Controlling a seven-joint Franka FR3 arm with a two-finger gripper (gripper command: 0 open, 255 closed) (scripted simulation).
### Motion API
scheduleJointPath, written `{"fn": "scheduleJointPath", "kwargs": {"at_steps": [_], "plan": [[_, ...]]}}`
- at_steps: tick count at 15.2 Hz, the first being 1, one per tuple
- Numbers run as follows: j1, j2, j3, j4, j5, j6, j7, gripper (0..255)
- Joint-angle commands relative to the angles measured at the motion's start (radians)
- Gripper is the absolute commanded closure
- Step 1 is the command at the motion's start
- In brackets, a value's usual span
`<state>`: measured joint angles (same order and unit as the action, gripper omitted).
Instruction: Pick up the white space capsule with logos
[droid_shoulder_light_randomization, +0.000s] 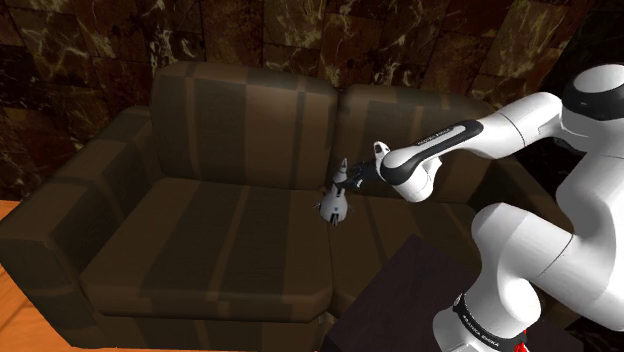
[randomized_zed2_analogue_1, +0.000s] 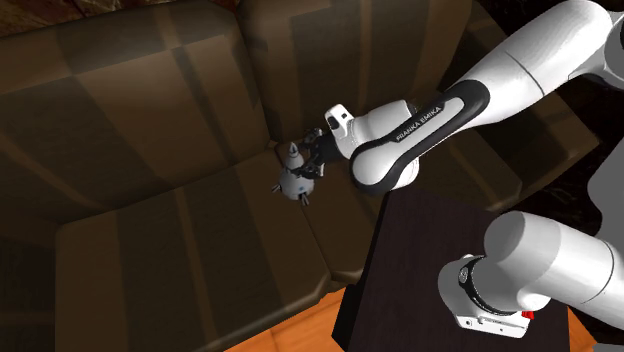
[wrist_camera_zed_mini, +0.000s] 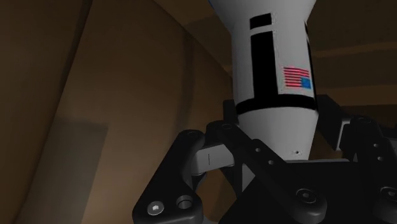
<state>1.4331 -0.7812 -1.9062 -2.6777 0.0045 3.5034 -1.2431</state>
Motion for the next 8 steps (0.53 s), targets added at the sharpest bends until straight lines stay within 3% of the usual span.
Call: {"fn": "scheduleJointPath", "kwargs": {"at_steps": [1, 6, 8], "plan": [[-0.032, 0.025, 0.041, -0.005, 0.005, -0.023, 0.018, 255], [-0.121, 0.076, 0.148, -0.018, 0.016, -0.081, 0.061, 255], [-0.124, 0.077, 0.151, -0.018, 0.017, -0.082, 0.062, 255]]}}
